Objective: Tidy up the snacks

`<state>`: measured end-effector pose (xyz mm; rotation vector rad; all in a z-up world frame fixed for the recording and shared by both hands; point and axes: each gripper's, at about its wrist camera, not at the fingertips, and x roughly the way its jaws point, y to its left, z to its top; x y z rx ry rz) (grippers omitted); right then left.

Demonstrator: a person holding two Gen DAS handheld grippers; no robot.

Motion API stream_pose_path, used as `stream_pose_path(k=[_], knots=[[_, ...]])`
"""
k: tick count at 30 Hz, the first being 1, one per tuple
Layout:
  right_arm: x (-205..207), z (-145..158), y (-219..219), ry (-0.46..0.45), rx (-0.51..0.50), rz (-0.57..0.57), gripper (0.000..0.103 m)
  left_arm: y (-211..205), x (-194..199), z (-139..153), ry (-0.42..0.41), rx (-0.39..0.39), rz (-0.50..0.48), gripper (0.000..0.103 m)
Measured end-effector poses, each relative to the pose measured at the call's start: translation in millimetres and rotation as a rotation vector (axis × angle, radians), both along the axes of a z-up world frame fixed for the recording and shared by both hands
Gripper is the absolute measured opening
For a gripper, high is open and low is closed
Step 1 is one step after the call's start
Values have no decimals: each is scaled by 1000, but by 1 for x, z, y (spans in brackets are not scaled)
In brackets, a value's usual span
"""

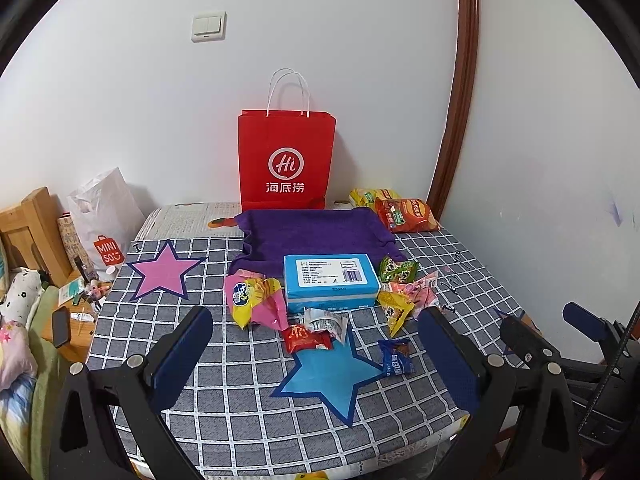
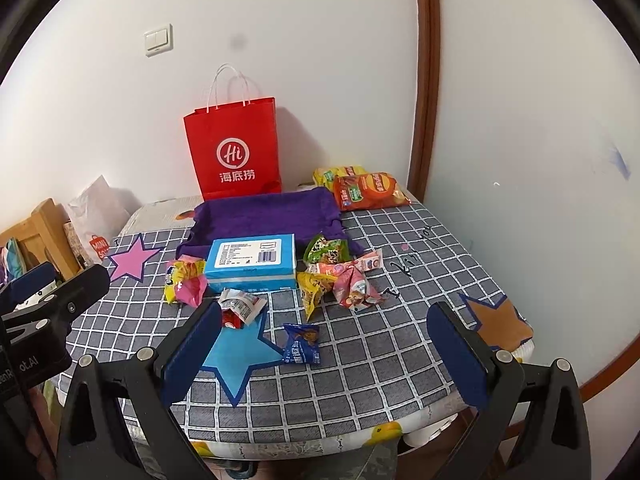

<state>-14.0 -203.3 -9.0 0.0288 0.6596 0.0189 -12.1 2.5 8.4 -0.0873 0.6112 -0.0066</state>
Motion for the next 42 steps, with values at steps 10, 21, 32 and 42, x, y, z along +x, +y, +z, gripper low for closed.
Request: stream_pose_path(k=[10, 21, 32, 42], knots=[[-3, 1, 1, -11, -3, 6, 101, -2, -2, -1, -2, 0, -4, 103], [-6, 3, 0, -16, 1, 1, 101, -3, -4, -3, 1, -3, -5, 103], [-8, 4, 0, -19, 3, -7, 101, -2, -5, -3, 1, -5, -5, 103], [-8, 4, 2, -23, 2, -4, 101, -1, -5, -3, 3, -5, -5, 103]])
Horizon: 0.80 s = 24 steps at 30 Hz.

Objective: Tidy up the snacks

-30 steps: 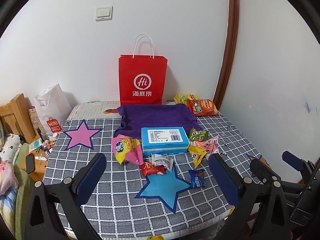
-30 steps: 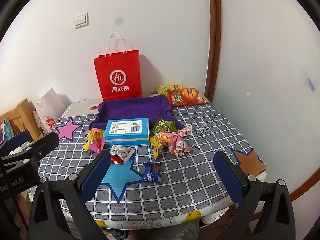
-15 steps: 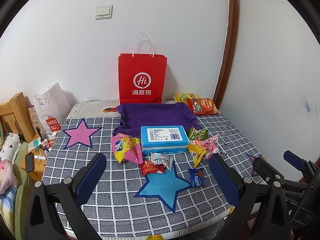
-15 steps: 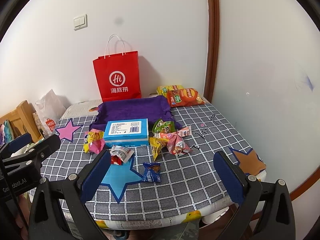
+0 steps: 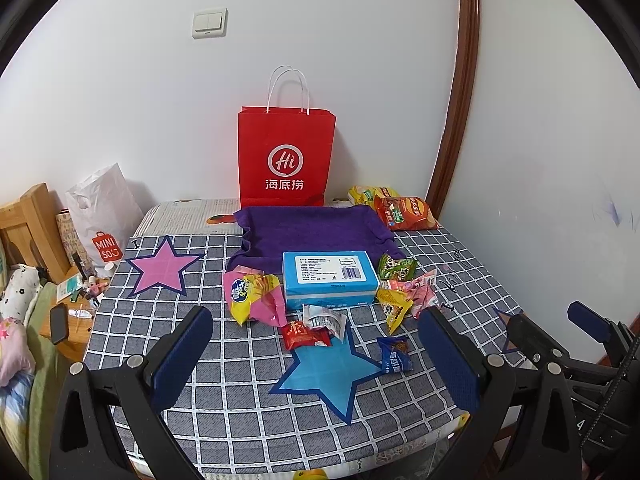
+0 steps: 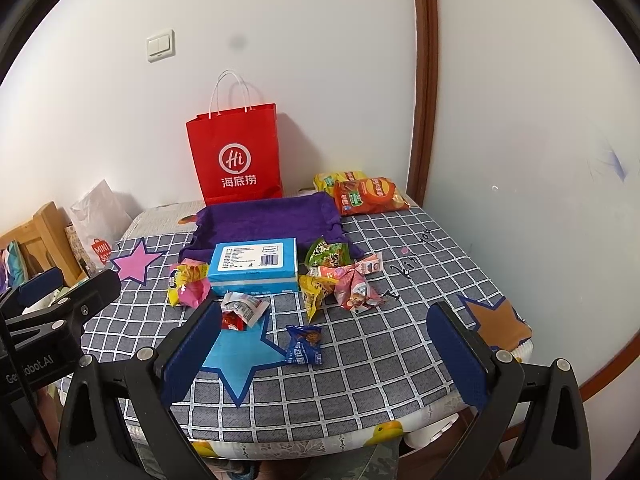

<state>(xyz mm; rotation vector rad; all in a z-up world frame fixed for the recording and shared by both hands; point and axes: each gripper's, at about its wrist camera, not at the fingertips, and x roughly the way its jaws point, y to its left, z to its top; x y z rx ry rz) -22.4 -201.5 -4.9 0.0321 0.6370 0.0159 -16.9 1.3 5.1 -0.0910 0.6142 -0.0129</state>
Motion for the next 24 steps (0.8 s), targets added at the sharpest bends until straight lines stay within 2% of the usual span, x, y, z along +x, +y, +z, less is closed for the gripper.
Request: stream_pose_path(k=[24], knots=[[-3, 1, 0, -29, 19, 6, 101, 11, 7, -2, -8, -10, 8, 103]])
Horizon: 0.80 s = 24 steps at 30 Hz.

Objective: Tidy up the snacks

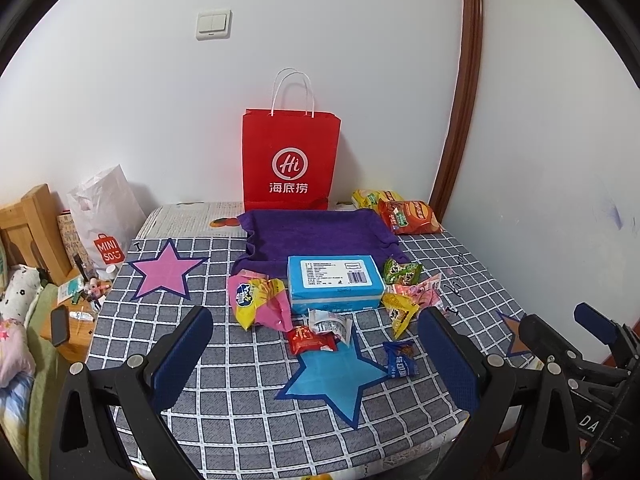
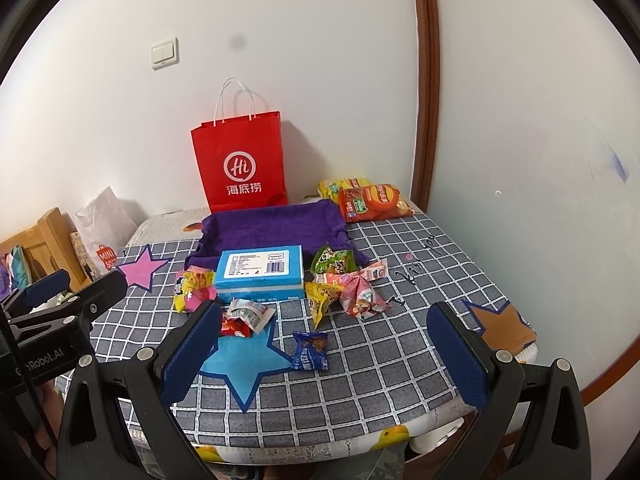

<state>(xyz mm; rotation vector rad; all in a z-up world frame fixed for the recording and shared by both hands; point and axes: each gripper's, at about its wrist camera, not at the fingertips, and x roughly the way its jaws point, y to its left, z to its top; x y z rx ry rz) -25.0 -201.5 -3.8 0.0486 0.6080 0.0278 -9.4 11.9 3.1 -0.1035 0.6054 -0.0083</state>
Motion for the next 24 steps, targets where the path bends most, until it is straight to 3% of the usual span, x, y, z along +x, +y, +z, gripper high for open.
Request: stream_pose_path(k=[13, 17, 21, 24], knots=[[31, -35, -7, 66, 8, -7, 100, 17, 31, -33, 40, -24, 27, 103], [47, -58, -14, 109, 25, -15, 96, 30, 47, -51, 76, -33, 50, 103], [65, -87, -17, 164, 40, 7, 86, 43, 62, -71, 119, -42, 78, 102], [78, -112, -17, 197, 33, 11, 84, 56, 76, -89, 162, -55, 97, 95]])
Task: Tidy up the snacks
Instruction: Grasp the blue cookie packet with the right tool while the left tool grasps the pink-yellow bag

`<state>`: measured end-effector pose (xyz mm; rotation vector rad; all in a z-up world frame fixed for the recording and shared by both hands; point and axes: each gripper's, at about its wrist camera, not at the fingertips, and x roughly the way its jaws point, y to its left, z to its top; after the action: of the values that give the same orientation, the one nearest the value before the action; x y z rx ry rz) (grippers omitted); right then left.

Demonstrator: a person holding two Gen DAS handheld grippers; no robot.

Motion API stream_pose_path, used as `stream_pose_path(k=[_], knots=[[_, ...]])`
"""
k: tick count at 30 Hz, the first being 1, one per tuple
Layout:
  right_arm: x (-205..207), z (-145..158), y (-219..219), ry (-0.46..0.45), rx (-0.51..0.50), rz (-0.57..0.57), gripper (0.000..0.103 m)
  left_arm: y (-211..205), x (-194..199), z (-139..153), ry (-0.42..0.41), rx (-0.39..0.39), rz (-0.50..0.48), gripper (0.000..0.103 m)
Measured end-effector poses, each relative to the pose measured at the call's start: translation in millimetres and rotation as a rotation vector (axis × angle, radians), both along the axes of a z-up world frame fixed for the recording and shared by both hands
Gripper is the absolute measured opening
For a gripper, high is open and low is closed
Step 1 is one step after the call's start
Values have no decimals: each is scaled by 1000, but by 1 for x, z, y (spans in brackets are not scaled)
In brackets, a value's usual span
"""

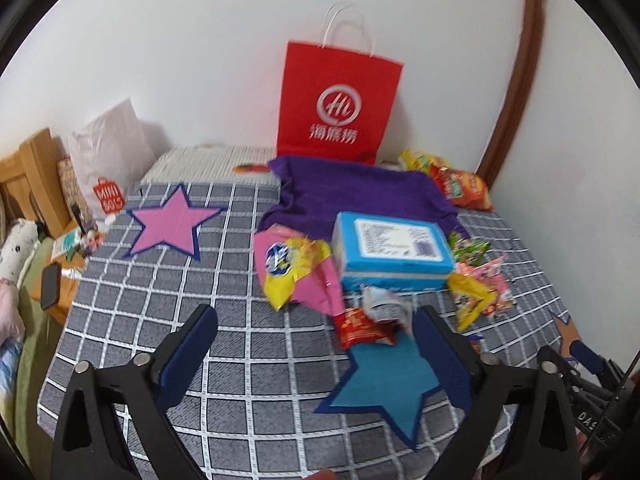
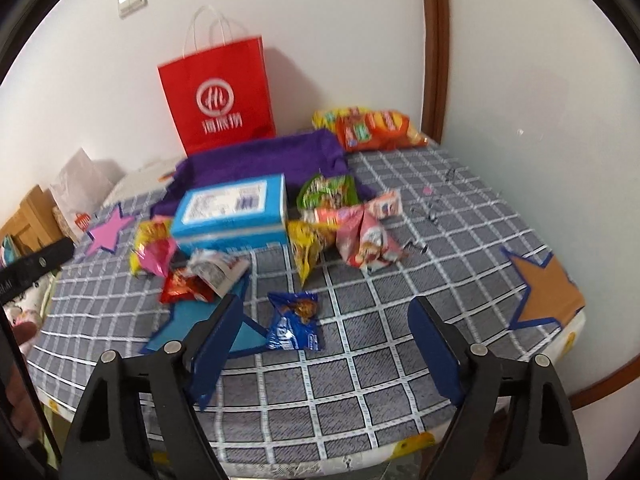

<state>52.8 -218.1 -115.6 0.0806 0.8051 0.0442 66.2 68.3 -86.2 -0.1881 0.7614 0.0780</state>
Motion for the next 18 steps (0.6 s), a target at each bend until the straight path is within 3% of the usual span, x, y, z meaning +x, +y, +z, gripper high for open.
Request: stream_pose_path(k=[3, 7, 9, 16, 18], knots=[[15, -26, 2, 54, -5, 10, 83, 11, 8, -14, 23, -4, 18, 95], [34, -61, 10, 133, -2, 50, 73, 26, 20, -33, 54, -15, 39, 95], [42, -75, 15, 165, -3, 58, 73, 33, 23, -40, 65, -15, 52, 95], [60, -104, 28, 205, 9, 75, 73, 55, 36, -63, 100, -53, 76, 93], [61, -107, 33, 187, -32, 66, 70, 57, 40, -67, 105, -59, 77, 93]])
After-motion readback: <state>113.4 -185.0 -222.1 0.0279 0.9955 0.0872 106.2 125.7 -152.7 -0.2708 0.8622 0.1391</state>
